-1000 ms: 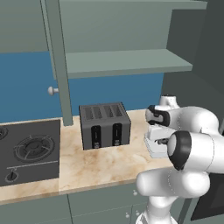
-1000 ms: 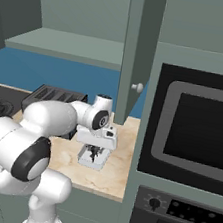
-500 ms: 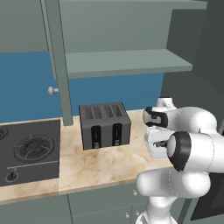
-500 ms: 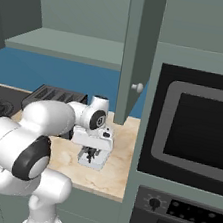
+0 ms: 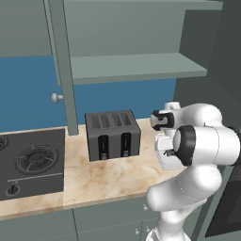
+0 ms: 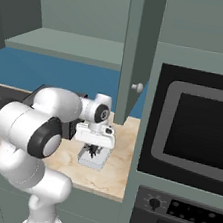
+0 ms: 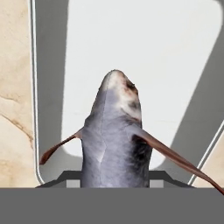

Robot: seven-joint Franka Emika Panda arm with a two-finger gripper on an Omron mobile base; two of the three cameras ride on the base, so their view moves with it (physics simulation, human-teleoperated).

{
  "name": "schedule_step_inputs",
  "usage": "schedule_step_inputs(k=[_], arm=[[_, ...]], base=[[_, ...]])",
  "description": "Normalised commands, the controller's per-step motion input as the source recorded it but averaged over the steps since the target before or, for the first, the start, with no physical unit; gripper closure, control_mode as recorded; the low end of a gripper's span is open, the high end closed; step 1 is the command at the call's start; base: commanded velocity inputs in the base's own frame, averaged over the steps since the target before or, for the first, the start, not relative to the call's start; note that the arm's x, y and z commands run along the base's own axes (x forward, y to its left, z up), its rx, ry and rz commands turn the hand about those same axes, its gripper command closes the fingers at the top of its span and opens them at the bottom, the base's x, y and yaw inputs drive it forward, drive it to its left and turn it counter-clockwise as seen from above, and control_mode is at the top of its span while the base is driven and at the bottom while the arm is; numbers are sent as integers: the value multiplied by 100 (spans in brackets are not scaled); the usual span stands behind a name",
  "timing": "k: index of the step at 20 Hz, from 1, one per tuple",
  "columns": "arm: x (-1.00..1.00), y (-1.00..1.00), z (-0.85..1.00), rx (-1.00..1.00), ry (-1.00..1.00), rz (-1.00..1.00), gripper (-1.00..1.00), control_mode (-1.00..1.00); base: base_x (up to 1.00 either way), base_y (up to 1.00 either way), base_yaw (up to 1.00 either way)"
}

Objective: Retrieve the tupperware from the cabinet, then place the raw meat into the tupperware to avoid contamination.

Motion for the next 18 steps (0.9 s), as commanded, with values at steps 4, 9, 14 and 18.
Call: schedule_step_inputs(k=[4,9,14,18], arm=[[0,-2,-5,0,0,0,100,-100],[0,0,-15,0,0,0,100,-100],[6,0,-9,0,-1,0,100,-100],[6,-2,-6,0,-4,0,100,-100]], base=[[0,0,0],[0,0,0],[0,0,0],[0,0,0]])
